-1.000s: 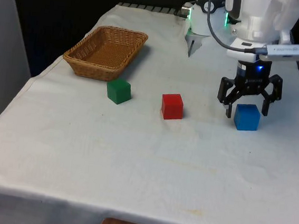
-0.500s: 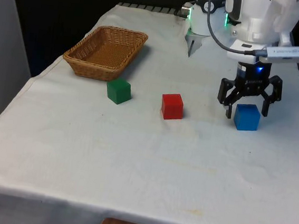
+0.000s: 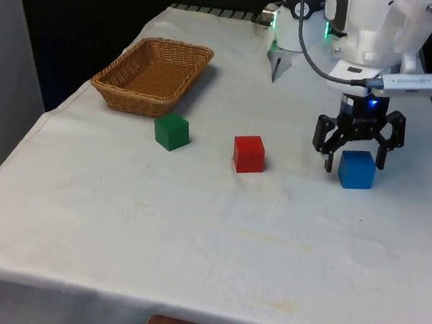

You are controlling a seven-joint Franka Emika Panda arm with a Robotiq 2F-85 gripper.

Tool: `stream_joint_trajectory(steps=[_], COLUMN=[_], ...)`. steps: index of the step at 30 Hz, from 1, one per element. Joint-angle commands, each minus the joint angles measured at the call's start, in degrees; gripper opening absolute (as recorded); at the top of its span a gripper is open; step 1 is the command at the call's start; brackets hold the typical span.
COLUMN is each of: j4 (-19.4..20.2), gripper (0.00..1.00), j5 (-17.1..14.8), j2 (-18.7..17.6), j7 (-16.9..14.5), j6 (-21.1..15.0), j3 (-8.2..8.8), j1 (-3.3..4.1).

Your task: Pick up the blue cube and place it into the basket.

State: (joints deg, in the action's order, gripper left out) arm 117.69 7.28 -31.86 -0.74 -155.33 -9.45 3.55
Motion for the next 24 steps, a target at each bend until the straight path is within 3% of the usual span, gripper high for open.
stream_joint_trajectory(steps=[1,3,4,5,8,10,13,14,15,16,17,18,24], j4=[-0.6,-0.9,-0.5,-1.0,-1.1,-1.1,-1.2,-1.2,-0.9,-1.2,-1.2,-1.2,-1.3], gripper=[1.00,1.00,1.00,1.00,0.97,0.80,0.46,0.23,0.13,0.13,0.03,0.00,0.00], j5=[0.4,0.4,0.0,0.3,0.3,0.2,0.2,0.2,0.0,0.2,0.2,0.2,0.2], j2=[-0.5,-0.6,-0.5,-0.6,-0.8,-0.9,-0.9,-0.9,-0.6,-0.9,-0.9,-0.9,-0.9], j7=[0.5,0.4,0.0,0.4,0.3,0.2,0.2,0.2,0.0,0.2,0.2,0.2,0.2], j6=[0.3,0.2,0.0,0.2,0.1,0.0,0.0,0.0,0.0,-0.1,-0.1,-0.1,-0.1], j3=[0.46,0.46,0.00,0.40,0.29,0.29,0.23,0.23,0.00,0.23,0.23,0.23,0.17], j1=[0.46,0.40,0.00,0.40,0.34,0.29,0.29,0.29,0.06,0.29,0.29,0.29,0.23])
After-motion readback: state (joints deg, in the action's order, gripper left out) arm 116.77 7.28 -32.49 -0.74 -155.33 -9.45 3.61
